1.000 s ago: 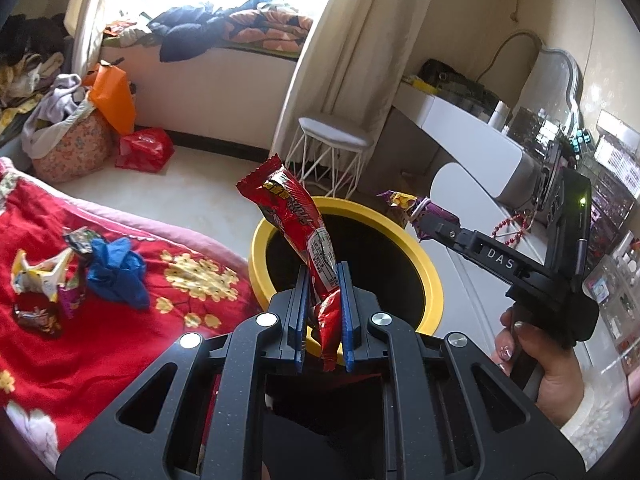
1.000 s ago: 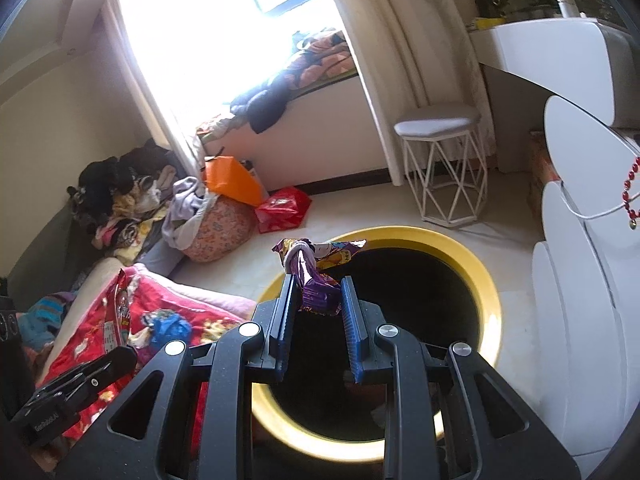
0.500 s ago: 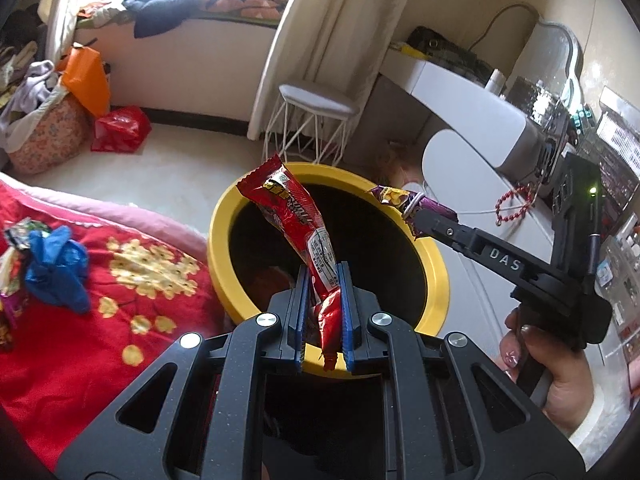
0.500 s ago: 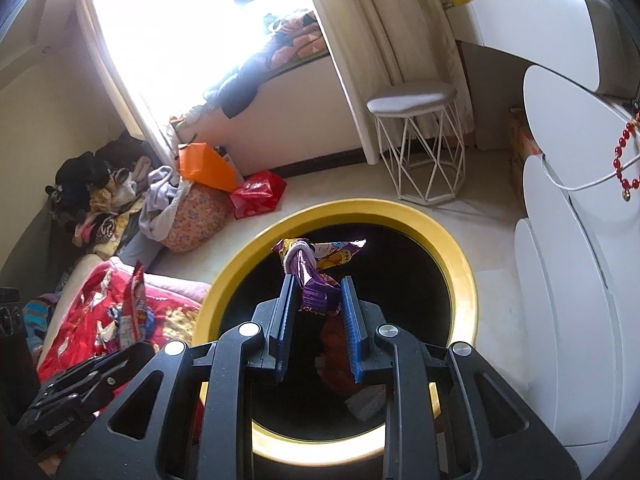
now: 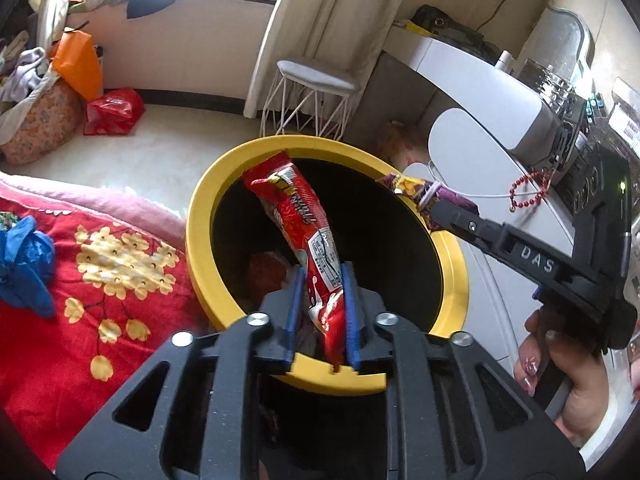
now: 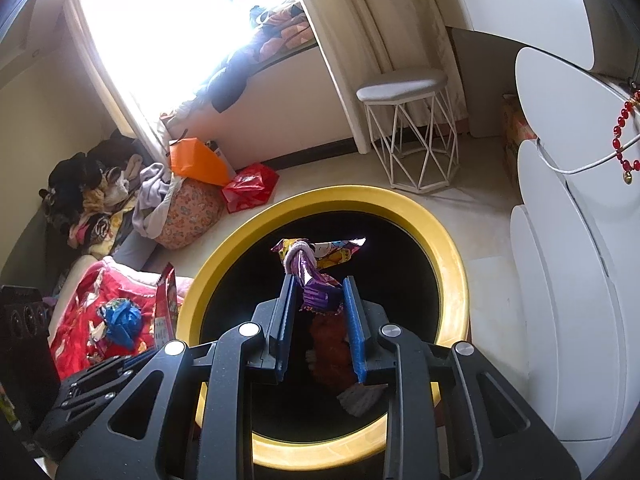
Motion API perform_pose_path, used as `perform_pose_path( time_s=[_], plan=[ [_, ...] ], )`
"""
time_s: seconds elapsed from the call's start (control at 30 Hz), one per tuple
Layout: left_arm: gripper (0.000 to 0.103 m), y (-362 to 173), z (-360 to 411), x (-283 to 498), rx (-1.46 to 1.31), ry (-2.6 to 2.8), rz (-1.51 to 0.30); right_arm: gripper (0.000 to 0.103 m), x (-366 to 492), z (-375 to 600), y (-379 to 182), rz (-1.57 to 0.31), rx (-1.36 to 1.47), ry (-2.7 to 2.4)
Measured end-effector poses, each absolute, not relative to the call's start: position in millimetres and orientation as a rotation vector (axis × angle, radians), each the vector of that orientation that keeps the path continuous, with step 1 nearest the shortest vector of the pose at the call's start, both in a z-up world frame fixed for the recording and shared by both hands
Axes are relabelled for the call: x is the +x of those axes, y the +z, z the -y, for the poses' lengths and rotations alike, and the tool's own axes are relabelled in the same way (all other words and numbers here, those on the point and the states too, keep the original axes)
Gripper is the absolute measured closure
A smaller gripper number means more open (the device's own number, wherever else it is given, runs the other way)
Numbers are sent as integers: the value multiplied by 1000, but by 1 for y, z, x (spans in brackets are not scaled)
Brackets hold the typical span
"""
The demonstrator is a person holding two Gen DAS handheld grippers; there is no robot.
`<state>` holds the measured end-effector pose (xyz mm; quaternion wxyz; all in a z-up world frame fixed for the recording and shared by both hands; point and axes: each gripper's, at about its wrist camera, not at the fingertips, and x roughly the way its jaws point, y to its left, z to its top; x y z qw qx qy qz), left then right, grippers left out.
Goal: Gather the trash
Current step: 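Open both grippers over the bin to drop the wrappers, then move both tools back over the remaining trash on the bedspread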
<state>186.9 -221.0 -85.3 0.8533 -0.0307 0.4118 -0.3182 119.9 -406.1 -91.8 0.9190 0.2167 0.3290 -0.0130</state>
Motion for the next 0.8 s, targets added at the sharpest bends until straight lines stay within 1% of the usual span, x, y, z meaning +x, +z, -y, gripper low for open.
perform_pose_path(
  time_s=[0.03, 0.07, 0.1, 0.13, 0.17, 0.2, 0.27, 0.4, 0.43, 0.47, 0.57, 0.63, 0.8],
  plan=[
    [73, -84, 220, 188, -75, -665, -856, 69, 120, 407, -92, -676, 445, -31],
    [59, -82, 218, 188, -89, -661, -845, 61, 119, 407, -93, -674, 442, -37],
    [52, -80, 216, 188, -99, -656, -839, 58, 119, 405, -92, -671, 433, -43],
    [42, -79, 213, 188, -108, -647, -833, 57, 119, 405, -91, -670, 423, -46],
    [36, -77, 210, 187, -117, -641, -826, 55, 119, 403, -90, -668, 411, -50],
    [34, -76, 208, 186, -123, -635, -823, 53, 118, 402, -90, -665, 402, -55],
    [26, -72, 203, 183, -131, -617, -811, 47, 117, 398, -86, -653, 369, -66],
    [21, -63, 192, 174, -137, -582, -777, 39, 114, 390, -80, -629, 310, -82],
    [17, -60, 188, 171, -142, -571, -768, 36, 114, 388, -79, -625, 301, -84],
    [15, -59, 185, 170, -146, -567, -764, 34, 113, 385, -77, -620, 289, -83],
    [13, -54, 177, 163, -151, -547, -750, 29, 112, 379, -73, -609, 272, -78],
    [11, -52, 172, 160, -152, -533, -745, 28, 111, 375, -71, -605, 260, -72],
    [11, -44, 156, 152, -170, -500, -733, 24, 108, 361, -64, -586, 235, -51]
  ],
)
